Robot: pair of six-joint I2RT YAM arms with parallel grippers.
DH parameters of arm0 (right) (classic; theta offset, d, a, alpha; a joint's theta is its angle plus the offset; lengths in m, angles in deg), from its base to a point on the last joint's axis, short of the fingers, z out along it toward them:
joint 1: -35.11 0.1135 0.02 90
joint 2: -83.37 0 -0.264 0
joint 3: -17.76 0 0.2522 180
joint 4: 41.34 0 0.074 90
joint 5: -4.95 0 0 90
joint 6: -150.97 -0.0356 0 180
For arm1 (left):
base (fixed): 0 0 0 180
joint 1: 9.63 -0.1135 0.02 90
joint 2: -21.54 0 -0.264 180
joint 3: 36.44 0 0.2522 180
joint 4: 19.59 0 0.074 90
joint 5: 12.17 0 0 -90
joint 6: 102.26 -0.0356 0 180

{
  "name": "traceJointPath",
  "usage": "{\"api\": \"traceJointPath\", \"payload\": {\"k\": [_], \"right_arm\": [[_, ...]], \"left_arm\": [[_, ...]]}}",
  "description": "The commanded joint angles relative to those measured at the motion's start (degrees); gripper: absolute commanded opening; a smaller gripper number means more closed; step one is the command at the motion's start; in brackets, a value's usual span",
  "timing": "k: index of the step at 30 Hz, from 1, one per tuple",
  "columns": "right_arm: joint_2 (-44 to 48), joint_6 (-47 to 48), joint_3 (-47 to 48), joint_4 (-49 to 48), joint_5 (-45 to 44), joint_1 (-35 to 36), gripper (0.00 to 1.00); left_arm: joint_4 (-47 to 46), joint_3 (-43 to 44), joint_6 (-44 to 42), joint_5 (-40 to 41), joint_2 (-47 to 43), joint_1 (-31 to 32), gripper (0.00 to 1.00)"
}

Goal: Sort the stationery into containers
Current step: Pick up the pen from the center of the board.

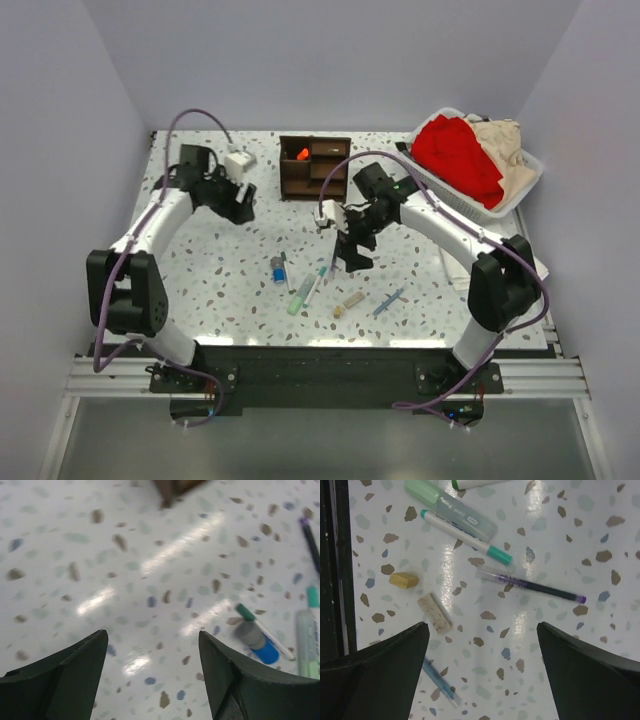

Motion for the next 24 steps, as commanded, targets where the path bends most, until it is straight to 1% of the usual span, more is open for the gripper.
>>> {"api": "traceJointPath", "payload": {"k": [1, 2, 3, 4, 6, 10, 11, 12, 14, 18, 22, 24], "right_arm": [[-2.7, 12.8, 5.0, -0.3, -0.2, 6.9, 0.91], [-4.3, 14.7, 6.4, -0.2, -0.4, 8.3, 0.87], [-5.2, 15.8, 6.9, 0.0, -0.9, 9.7, 0.86], [-6.1, 16.7, 7.5, 0.4, -2.3, 12.5, 0.84], [-9.1, 18.1, 10.5, 2.7, -2.9, 15.0, 0.81], [-13.0, 19.4, 13.2, 4.9, -4.7, 20.9, 0.75], [-13.8, 20.5, 14.0, 6.2, -6.0, 21.8, 0.71], [-15.3, 20.8, 14.5, 6.9, -6.6, 22.6, 0.7], [-16.6, 21.4, 15.8, 8.9, -7.5, 24.8, 0.65], [-19.0, 20.1, 16.6, 9.8, -11.1, 27.5, 0.61], [-20.7, 18.4, 15.6, 7.6, -13.0, 29.1, 0.58], [-20.6, 18.0, 14.7, 5.4, -13.8, 29.5, 0.57]], "left_arm": [[-10.4, -2.1, 15.5, 5.3, -5.8, -12.1, 0.79], [-11.2, -2.8, 16.7, 4.9, -6.5, -13.8, 0.79], [-11.8, -3.5, 17.6, 3.5, -7.3, -16.6, 0.79], [-12.9, -4.7, 17.7, 3.2, -8.9, -17.6, 0.79], [-14.1, -6.1, 19.2, 3.9, -10.7, -20.6, 0.79], [-16.9, -10.1, 20.8, 2.1, -16.3, -25.2, 0.79], [-17.2, -10.9, 20.8, 2.0, -17.3, -25.8, 0.79], [-17.4, -11.6, 20.8, 1.6, -18.5, -26.6, 0.79], [-17.8, -13.8, 20.8, 1.5, -21.9, -27.4, 0.79], [-17.4, -16.7, 19.9, 1.4, -27.3, -28.3, 0.8], [-13.9, -17.1, 19.1, 0.5, -29.5, -28.4, 0.8], [-13.6, -17.5, 19.3, 0.6, -30.4, -28.4, 0.8]]}}
